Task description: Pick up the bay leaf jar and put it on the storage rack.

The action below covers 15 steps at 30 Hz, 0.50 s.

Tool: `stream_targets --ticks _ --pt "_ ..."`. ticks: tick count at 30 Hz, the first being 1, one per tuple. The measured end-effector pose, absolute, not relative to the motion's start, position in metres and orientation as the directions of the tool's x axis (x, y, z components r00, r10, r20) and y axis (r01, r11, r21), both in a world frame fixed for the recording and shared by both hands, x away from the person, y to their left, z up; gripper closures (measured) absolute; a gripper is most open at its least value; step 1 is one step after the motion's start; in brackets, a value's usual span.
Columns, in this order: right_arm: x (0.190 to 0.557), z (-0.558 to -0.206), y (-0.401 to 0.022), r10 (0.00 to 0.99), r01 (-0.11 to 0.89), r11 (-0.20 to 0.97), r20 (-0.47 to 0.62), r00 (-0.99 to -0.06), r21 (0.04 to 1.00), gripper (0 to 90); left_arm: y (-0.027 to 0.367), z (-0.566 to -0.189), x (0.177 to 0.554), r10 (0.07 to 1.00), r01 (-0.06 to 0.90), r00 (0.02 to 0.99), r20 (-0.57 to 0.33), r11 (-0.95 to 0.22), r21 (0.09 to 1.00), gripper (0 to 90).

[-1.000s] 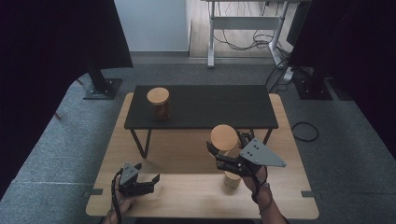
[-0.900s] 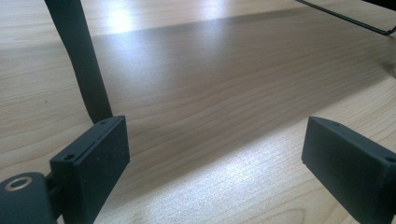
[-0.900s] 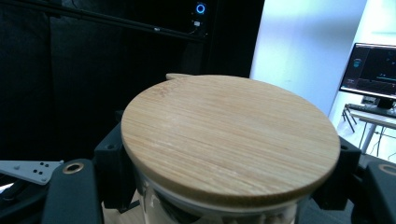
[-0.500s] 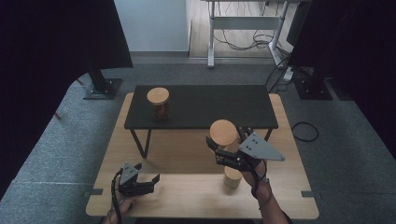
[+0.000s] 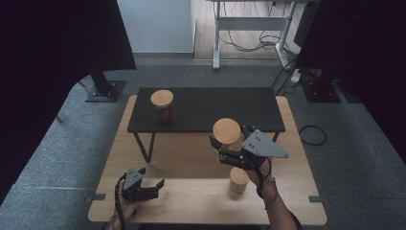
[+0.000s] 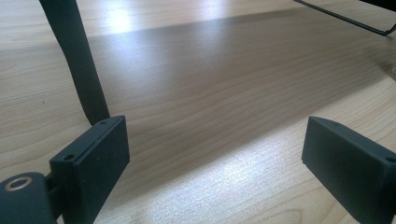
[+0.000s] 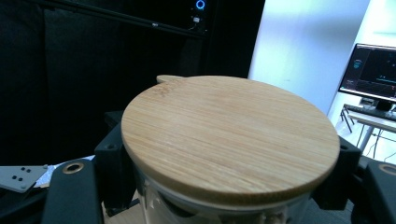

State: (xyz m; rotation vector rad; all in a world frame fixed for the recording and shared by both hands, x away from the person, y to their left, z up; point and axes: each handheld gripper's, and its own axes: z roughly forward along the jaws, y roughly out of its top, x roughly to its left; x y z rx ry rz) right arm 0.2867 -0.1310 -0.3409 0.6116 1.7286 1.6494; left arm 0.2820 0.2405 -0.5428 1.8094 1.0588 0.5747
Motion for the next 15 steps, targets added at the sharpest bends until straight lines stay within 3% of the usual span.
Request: stream_targets --ticks 15 --pt "0.300 -0.333 -0.132 0.733 -0.107 0.098 -0.144 -0.664 0.989 25.4 0.242 -0.543 0.282 0.854 0.420 0.518 -0.055 -0.197 0.886 7.0"
